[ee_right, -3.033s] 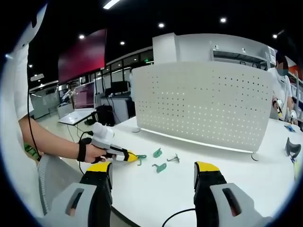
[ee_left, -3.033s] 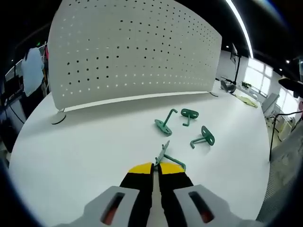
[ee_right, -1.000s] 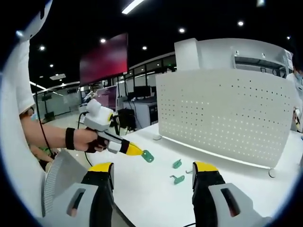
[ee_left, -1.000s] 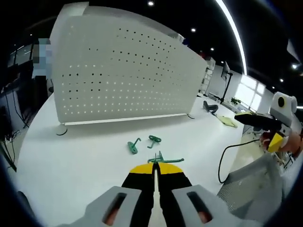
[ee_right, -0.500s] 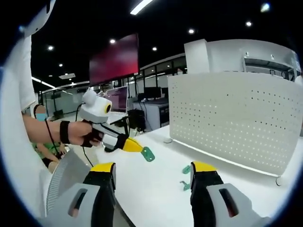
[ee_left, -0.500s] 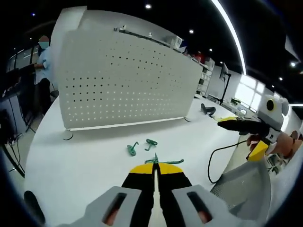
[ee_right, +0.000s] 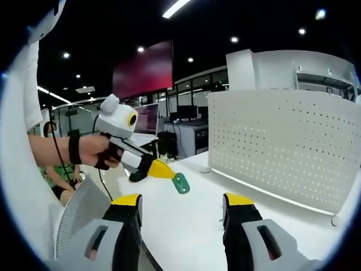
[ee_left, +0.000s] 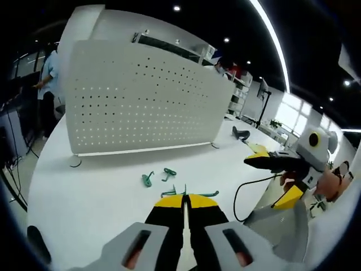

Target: Insert the hook assembly into the mounting plate slot until the hook locks in place.

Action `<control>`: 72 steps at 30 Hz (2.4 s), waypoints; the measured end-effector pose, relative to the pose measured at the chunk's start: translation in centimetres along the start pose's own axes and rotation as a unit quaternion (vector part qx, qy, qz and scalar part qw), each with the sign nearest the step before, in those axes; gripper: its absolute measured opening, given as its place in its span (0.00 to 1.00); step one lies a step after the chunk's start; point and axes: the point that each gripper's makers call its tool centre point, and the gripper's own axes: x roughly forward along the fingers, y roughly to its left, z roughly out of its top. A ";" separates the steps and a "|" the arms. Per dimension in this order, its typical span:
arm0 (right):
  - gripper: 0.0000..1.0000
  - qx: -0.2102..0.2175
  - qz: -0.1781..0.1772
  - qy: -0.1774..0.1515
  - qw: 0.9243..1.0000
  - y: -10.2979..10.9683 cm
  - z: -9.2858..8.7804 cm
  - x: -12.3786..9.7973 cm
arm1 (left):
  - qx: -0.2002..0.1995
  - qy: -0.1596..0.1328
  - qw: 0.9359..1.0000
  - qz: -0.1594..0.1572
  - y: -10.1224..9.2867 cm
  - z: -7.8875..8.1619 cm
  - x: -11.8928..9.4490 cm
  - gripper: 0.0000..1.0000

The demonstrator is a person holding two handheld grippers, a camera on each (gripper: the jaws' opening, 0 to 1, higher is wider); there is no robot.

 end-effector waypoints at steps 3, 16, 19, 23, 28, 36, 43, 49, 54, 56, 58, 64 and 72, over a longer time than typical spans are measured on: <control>0.56 -0.001 -0.004 -0.003 1.000 -0.3 0.2 -0.3 | 0.001 0.000 1.000 -0.008 -0.7 0.6 0.2 0.01; 0.38 -0.012 -0.004 -0.010 1.000 -0.7 1.0 -0.3 | 0.022 0.007 0.999 -0.038 -3.8 1.7 0.8 0.01; 0.30 -0.018 0.002 -0.011 1.000 -0.5 1.0 -0.1 | 0.017 0.013 0.999 -0.039 -4.1 1.6 0.8 0.01; 0.24 -0.016 0.010 -0.011 1.000 -0.5 1.1 0.3 | 0.018 0.020 0.999 -0.042 -4.6 1.6 0.8 0.01; 0.17 -0.019 0.013 -0.005 1.000 -0.6 1.0 0.7 | 0.023 0.022 0.998 -0.045 -5.5 1.7 0.9 0.01; 0.10 -0.024 0.006 0.021 0.999 -1.1 0.2 1.3 | 0.030 0.024 0.998 -0.046 -6.5 1.9 1.0 0.01; 0.07 -0.016 0.003 0.035 0.999 -1.4 -0.2 1.6 | 0.027 0.017 0.998 -0.045 -7.0 2.2 0.9 0.01; 0.03 -0.028 0.003 0.054 0.998 -1.2 -0.6 2.0 | 0.025 0.012 0.999 -0.042 -7.3 2.4 0.8 0.01; 0.01 -0.019 -0.002 0.060 0.998 -1.2 -0.9 2.0 | 0.017 0.009 0.999 -0.037 -7.2 2.3 0.8 0.01; 0.01 -0.011 -0.004 0.062 0.998 -1.1 -1.0 2.0 | 0.018 0.007 0.999 -0.036 -7.2 2.2 0.7 0.01; 0.01 -0.010 -0.005 0.064 0.998 -1.0 -1.1 2.1 | 0.016 0.005 0.999 -0.033 -7.1 2.1 0.7 0.01; 0.01 -0.009 -0.009 0.063 0.998 -1.0 -1.0 2.3 | 0.038 -0.018 0.999 -0.030 -7.0 2.2 0.6 0.02; 0.01 -0.013 -0.005 0.066 0.998 -1.1 -0.8 2.6 | 0.033 -0.054 0.998 -0.017 -6.2 2.8 0.2 0.06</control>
